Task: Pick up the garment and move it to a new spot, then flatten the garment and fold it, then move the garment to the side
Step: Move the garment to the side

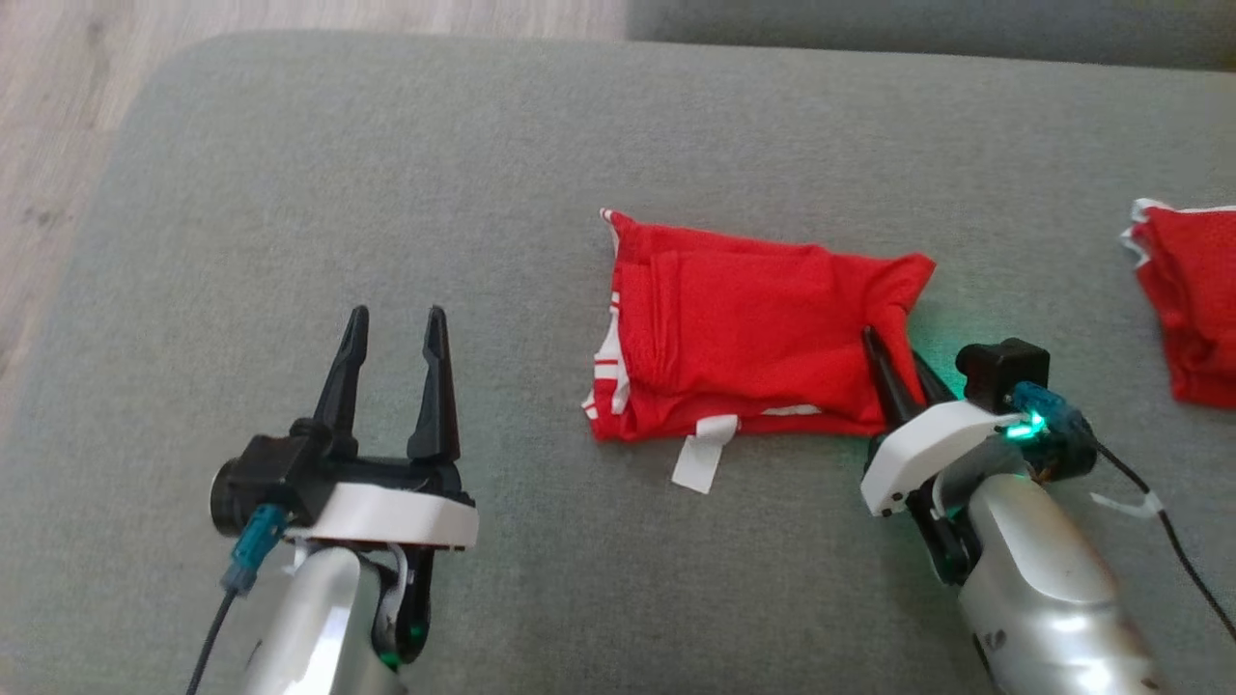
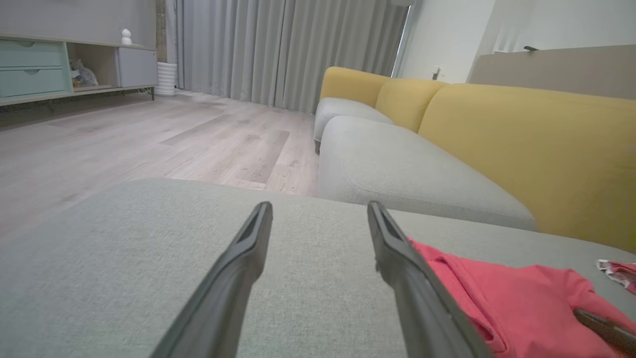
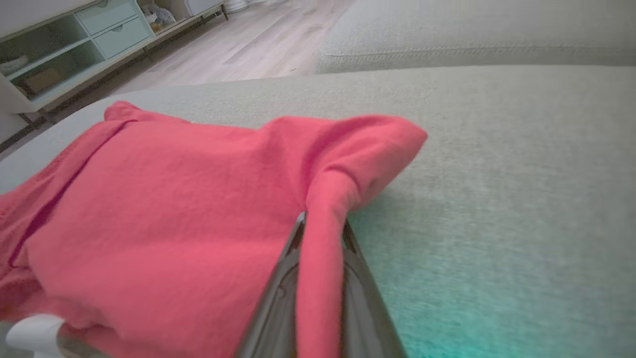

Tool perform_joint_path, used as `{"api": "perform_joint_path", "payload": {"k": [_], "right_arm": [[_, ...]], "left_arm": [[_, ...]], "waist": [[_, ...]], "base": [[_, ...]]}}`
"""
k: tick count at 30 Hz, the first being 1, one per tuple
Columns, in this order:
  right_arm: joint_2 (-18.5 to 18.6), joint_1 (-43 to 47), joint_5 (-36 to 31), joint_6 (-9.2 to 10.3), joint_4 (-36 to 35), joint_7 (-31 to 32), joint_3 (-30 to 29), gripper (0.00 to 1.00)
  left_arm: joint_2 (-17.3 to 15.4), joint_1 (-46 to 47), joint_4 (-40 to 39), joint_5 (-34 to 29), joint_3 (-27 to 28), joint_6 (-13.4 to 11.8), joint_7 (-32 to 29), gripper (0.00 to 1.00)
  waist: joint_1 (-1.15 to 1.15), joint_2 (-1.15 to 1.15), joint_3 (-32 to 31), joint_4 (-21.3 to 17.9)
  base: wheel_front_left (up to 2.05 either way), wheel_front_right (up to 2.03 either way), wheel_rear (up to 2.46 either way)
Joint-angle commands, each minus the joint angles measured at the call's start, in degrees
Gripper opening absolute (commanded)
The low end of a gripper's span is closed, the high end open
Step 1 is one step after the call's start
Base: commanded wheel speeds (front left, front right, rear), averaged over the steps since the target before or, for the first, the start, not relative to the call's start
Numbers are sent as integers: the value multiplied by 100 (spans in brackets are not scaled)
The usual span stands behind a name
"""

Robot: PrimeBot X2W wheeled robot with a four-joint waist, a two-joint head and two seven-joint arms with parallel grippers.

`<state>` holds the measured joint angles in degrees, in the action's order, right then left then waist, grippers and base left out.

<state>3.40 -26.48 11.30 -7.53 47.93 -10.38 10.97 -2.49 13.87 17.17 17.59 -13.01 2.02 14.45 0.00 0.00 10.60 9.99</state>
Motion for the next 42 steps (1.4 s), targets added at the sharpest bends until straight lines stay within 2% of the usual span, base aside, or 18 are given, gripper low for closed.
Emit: {"api": "perform_joint_path", "payload": {"k": [1,7,11,15,24,28,33,34,38,42], "right_arm": [[-52,-146,-102,4,-152,-93,48,0],[-26,-78,-897,4,-498,-107,-223,0],[229,-23,-1269,4,-1023,132,-205,0],[717,7,-1370,4,-1679,478,-73,0],[2227,-102,-1108,4,-2703,1292,-141,0],[2814,-330,-980,4,-2780,1723,-326,0],[3429,-532,-1009,4,-2604,1928,-465,0],[3429,-532,-1009,4,-2604,1928,-465,0],[3832,-643,-1130,4,-2334,1955,-546,0],[4019,-712,-1246,4,-2111,1970,-614,0]], "left_arm": [[-39,102,-162,-23,144,-10,55,100],[-39,28,-198,9,-12,-45,55,100],[-39,30,-252,32,-175,-82,55,100],[-39,104,-302,24,-249,-113,55,100],[-39,297,-347,-95,-185,-52,55,100],[-39,440,-400,12,-176,9,55,100],[-39,574,-424,4,-203,58,55,100],[-39,574,-424,4,-203,58,55,100],[-39,637,-417,18,-204,73,55,100],[-39,656,-401,3,-132,87,55,100]], "waist": [[0,0,-87,-86],[0,0,-325,-372],[0,0,-339,-570],[0,0,-250,-756],[0,0,241,-1037],[0,0,537,-1053],[0,0,766,-977],[0,0,766,-977],[0,0,878,-892],[0,0,951,-845]], "base": [[0,0,0],[0,0,0],[0,0,0],[0,0,0],[0,0,0],[0,0,0],[0,0,0],[0,0,0],[0,0,0],[0,0,0]]}}
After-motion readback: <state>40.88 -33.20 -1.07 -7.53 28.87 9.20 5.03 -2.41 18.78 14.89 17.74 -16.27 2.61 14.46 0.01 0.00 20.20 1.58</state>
